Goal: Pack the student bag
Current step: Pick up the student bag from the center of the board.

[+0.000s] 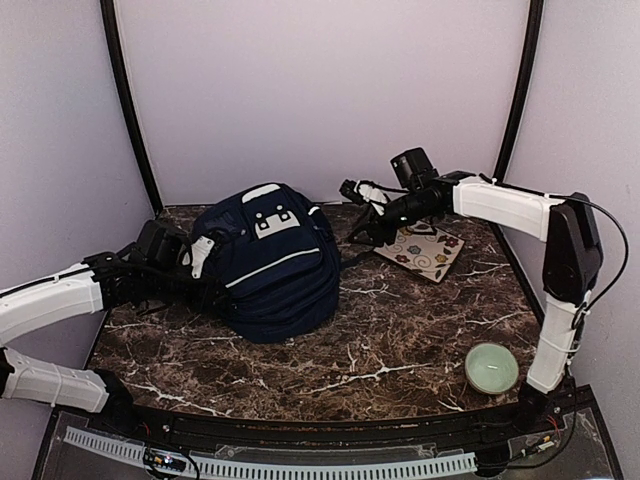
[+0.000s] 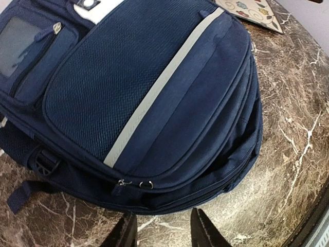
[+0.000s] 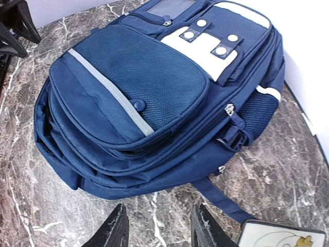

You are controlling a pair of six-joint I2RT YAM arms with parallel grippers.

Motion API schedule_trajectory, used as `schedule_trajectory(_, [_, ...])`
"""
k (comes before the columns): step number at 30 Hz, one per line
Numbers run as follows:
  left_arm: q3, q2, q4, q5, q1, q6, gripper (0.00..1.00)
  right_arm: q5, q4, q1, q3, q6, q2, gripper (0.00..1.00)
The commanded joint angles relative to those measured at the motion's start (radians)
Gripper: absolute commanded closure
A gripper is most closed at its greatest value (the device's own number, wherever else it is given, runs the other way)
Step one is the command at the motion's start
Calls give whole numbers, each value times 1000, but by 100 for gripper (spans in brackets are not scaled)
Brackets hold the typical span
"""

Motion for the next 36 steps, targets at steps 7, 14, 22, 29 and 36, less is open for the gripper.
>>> schedule_trajectory(7, [-141, -8, 176, -55, -2, -50, 61, -148, 4, 12, -31, 44, 31, 58])
schedule_trajectory(14, [-258, -68, 385, -23, 1, 34, 61, -189, -8, 37, -38, 38, 28, 57])
schedule_trajectory(22, [-186, 16, 272, -72, 4, -7, 63, -149, 14, 81, 23, 83, 54, 58])
schedule_trajectory(29, [-84, 93, 10, -123, 22, -39, 62, -126, 6, 139, 50, 96, 113, 60])
schedule_trajectory(36, [-56, 190, 68, -125, 50, 85, 62, -141, 9, 155, 38, 97, 108, 60])
